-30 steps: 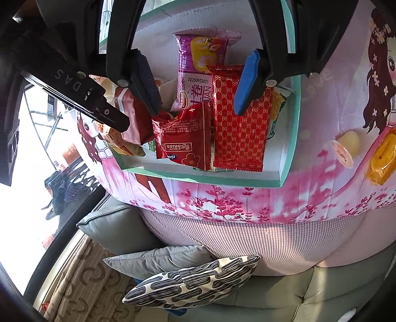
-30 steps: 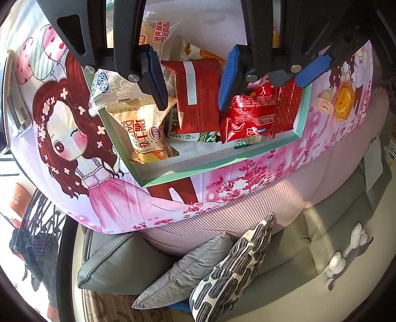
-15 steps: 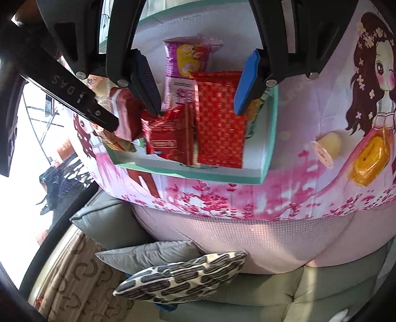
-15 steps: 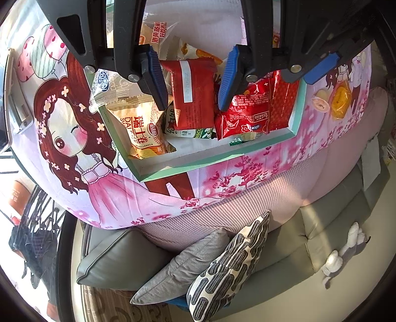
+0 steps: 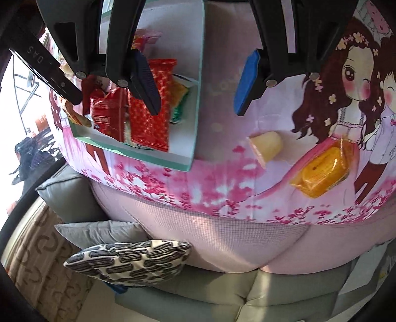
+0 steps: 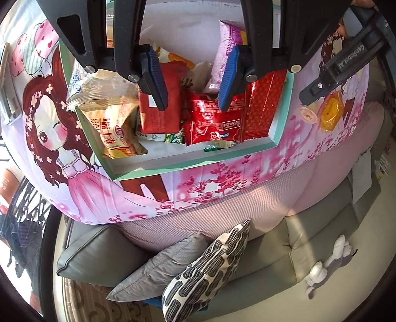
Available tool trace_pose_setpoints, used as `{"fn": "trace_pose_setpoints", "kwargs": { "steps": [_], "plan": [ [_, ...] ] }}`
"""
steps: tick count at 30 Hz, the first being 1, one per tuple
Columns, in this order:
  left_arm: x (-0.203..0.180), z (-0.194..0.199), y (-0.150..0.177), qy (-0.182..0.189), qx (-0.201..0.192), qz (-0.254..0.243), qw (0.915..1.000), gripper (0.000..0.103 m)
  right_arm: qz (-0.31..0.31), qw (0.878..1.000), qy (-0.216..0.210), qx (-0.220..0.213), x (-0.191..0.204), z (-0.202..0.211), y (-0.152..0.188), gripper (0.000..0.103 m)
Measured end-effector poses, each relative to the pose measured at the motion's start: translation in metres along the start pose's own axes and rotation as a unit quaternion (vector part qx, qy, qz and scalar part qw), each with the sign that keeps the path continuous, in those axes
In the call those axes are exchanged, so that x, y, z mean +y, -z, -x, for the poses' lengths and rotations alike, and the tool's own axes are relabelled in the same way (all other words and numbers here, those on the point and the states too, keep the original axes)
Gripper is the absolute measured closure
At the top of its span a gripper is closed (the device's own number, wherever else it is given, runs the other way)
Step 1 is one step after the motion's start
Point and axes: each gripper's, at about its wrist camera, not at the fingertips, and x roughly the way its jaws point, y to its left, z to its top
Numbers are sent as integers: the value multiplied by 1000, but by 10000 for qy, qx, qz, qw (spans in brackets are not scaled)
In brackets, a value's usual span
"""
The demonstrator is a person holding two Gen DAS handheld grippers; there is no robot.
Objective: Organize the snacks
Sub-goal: 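Move both open tools back to the yellow cake pack and pudding cup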
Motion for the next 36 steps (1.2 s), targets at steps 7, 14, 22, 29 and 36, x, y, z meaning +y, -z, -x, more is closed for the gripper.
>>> {"fn": "trace_pose_setpoints", "kwargs": {
  "steps": [7,14,22,29,36],
  "plan": [
    [4,-1,0,-287,26,-1,9996,24,-43,9999,73,122,-1,-6,1,34],
    [1,-5,0,-517,10,-154,9985,14,-29,9999,104,56,-3,-8,2,10],
    [5,-4,0,-786,-99,-217,9966,14,-46,9998,167,37,-4,-9,2,0],
    [10,-1,-2,-913,-272,-155,9953,0,-35,9999,163,-31,-4,-9,2,0],
    [17,5,-5,-986,-421,-113,9942,0,-1,9999,57,-90,1,-8,2,0]
  ]
}}
